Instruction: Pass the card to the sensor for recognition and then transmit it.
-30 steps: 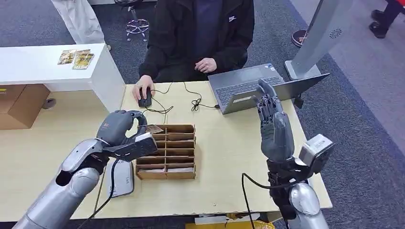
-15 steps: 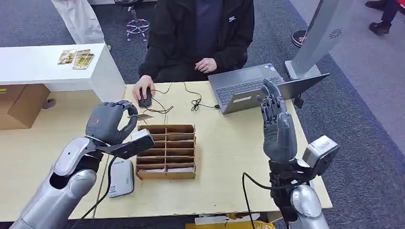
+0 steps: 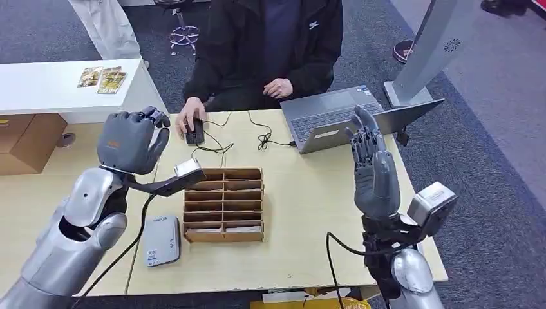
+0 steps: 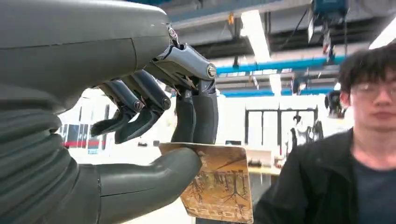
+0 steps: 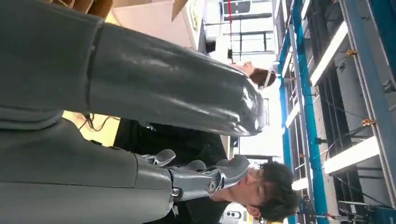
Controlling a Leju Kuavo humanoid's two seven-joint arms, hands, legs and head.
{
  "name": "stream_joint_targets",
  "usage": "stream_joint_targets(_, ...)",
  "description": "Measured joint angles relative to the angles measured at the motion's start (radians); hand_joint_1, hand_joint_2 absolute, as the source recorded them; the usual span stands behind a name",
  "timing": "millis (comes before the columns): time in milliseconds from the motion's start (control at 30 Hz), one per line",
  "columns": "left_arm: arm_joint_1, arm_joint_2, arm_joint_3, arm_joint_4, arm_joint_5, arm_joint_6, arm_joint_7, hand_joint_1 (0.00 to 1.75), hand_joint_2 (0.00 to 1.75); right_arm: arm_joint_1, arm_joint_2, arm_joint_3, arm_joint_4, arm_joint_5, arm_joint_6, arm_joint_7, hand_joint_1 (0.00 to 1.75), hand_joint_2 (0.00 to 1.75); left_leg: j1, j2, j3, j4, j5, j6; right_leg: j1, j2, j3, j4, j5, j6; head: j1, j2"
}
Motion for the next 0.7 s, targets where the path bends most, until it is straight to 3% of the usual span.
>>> stream_joint_targets(200,-0.026,0.003,0.000,0.035,-0.023,0.010,-0.003,1.75,1.75,-0.007,0.000,0.007,0.000,-0.009,-0.002,0.003,0.00,0.00,0.000,0.000,0.000,0.000,0.000,0.000,0.000,0.000,0.000,0.000,0.000,0.000,0.000,0.000)
stream_joint_targets(700,-0.167,0.004,-0.018,0.229,-0.087,0.008,-0.011,1.75,1.75,-0.029,-0.001,0.040,0.005,-0.042,-0.001,0.005,0.00,0.00,0.000,0.000,0.000,0.000,0.000,0.000,0.000,0.000,0.000,0.000,0.000,0.000,0.000,0.000)
